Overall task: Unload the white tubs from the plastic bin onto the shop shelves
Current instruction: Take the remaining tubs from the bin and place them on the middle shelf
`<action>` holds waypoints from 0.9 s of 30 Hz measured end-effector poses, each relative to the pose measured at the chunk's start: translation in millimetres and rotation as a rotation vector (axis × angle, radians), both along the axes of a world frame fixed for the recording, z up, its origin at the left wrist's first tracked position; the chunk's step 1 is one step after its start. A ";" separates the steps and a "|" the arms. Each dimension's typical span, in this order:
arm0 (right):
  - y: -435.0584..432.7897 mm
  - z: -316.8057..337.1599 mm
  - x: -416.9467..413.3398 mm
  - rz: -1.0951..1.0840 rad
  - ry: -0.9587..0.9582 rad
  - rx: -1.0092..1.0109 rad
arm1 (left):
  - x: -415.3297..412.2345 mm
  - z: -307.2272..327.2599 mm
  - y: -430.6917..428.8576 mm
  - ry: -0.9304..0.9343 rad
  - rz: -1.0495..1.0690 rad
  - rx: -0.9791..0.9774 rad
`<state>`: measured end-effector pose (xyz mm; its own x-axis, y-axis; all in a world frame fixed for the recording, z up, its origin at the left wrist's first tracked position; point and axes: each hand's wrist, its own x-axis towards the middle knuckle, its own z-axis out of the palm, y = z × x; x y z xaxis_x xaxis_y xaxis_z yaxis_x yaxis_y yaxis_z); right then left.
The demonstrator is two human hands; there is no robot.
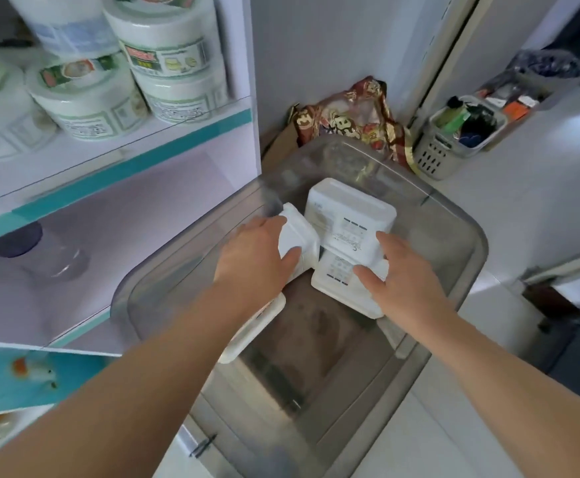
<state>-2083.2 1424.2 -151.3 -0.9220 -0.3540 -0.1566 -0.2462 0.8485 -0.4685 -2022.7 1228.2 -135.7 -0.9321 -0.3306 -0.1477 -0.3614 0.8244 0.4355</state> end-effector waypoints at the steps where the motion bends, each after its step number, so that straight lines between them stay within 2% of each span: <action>1: 0.2 -7.9 -11.7 -0.038 -0.025 -0.003 | -13.3 -3.8 0.5 -0.005 -0.001 0.016; 5: -0.4 -25.6 -53.3 -0.190 -0.073 -0.056 | -69.5 -12.7 -0.9 0.004 -0.044 0.076; 11: -3.6 -50.8 -89.8 -0.307 -0.202 -0.157 | -145.3 -31.9 0.4 -0.146 -0.122 0.091; 18: -11.9 -53.2 -95.3 -0.469 -0.273 -0.308 | -177.4 -56.0 5.0 -0.156 -0.043 0.232; 23: -10.1 -45.8 -69.2 -0.588 -0.367 -0.207 | -167.0 -62.9 9.4 -0.238 -0.123 0.178; 27: -11.8 -52.2 -41.8 -0.627 -0.453 -0.184 | -166.1 -68.1 10.7 -0.327 -0.241 0.252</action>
